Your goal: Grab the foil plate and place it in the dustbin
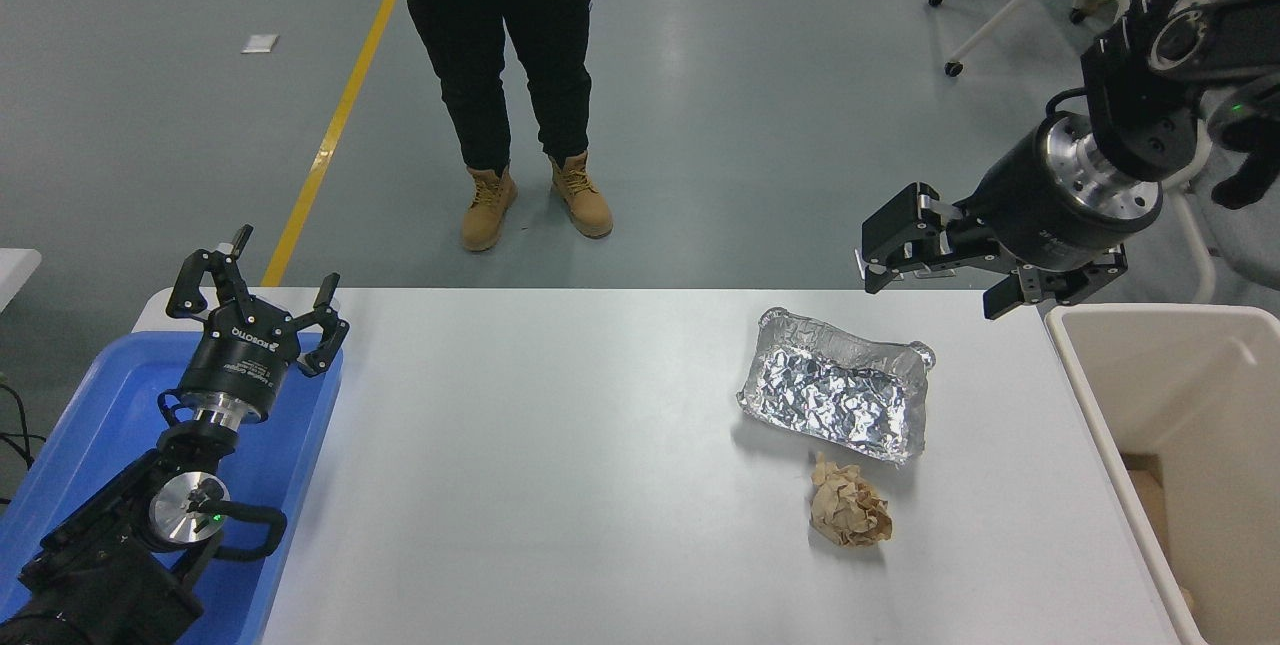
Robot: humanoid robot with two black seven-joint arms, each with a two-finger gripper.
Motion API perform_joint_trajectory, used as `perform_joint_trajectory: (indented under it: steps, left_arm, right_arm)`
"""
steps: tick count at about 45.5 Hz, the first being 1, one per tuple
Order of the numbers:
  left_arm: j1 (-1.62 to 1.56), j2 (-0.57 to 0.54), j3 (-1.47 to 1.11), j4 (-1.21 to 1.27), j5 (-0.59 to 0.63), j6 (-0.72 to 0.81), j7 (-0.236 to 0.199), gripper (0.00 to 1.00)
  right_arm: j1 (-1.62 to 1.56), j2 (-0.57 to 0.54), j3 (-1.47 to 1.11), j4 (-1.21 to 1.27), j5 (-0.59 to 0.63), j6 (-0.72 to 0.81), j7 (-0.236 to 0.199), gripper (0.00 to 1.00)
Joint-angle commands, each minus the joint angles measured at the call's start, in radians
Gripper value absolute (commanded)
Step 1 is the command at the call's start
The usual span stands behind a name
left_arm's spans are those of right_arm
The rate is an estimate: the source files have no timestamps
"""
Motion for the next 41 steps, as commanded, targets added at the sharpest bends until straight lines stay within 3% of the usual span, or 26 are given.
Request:
perform_joint_trajectory:
  steps: [1, 41]
  left_arm:
    - [0.0, 0.0, 0.0, 0.0, -0.001, 0.0, 0.0, 0.98]
    - [0.0, -0.002, 0.0, 0.0, -0.001, 0.0, 0.002, 0.98]
  right_arm:
    - [-0.012, -0.003, -0.001, -0.016, 0.02, 0.003, 0.0, 1.0]
    - [-0.17, -0.02, 0.006, -0.041, 0.019, -0.034, 0.0, 1.0]
